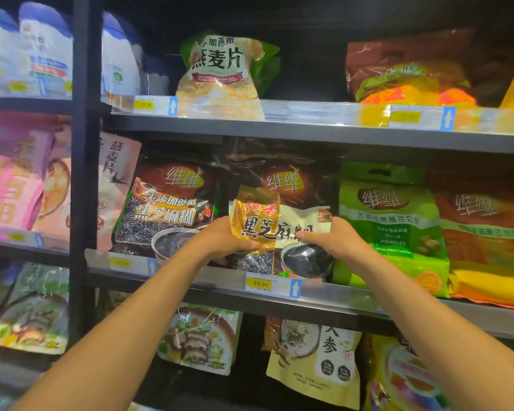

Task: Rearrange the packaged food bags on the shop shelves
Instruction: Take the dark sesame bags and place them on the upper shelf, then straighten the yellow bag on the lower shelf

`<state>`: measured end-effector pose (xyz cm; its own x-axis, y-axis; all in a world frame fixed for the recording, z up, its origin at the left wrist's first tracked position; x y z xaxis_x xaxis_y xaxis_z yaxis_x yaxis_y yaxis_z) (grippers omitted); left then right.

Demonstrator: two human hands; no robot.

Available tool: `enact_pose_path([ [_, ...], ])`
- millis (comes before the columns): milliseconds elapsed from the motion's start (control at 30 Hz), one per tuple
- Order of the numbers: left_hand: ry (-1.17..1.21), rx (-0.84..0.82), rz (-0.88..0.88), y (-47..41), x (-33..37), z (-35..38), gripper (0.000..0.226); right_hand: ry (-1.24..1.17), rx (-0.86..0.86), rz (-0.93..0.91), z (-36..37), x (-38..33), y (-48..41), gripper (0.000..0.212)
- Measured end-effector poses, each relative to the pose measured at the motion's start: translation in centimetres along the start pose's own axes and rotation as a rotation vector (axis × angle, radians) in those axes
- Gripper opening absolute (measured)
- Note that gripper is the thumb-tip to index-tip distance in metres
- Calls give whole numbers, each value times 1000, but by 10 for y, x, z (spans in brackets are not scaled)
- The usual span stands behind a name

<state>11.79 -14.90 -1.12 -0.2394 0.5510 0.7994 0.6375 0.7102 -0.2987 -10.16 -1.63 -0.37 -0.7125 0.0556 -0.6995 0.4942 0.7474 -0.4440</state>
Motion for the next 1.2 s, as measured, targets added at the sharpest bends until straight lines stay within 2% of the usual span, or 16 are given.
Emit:
enact_pose_path([
  [133,4,-9,-29,-4,2,-1,37,34,15,107,1,4,-10,43],
  [233,10,-5,-43,-6,0,-1,25,69,40,157,3,9,-14,67],
  [367,7,22,-39,-2,1,-1,29,195,155,158,4,1,-4,77],
  [533,-39,47,-29,10,5,-1,33,445,251,67,6,-12,10,79],
  [667,-70,40,-22,13,-1,-7,37,511,254,34,10,-12,17,82],
  [833,-124,77,-4,21,-9,-18,51,579,263,5,11,-9,31,66],
  [933,-164,83,30,35,-6,-21,48,619,274,-42,11,-8,47,68],
  [1033,-208,189,148,57,-11,-19,61,616,336,-120,13,-7,70,70],
  [1200,-317,318,441,96,-41,-3,51,521,388,-281,29,-5,123,52],
])
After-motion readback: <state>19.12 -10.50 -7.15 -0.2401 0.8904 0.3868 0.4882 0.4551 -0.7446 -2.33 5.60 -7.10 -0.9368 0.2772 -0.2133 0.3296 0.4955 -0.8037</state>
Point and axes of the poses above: each hand's wrist, its own y-axis away from the middle knuckle, its own z-axis out of the palm, x = y × z, the point moved 1 cm from there along -y, towards the middle knuckle, and after that the axes turned 7 degrees about y, right-handed, at the moved point
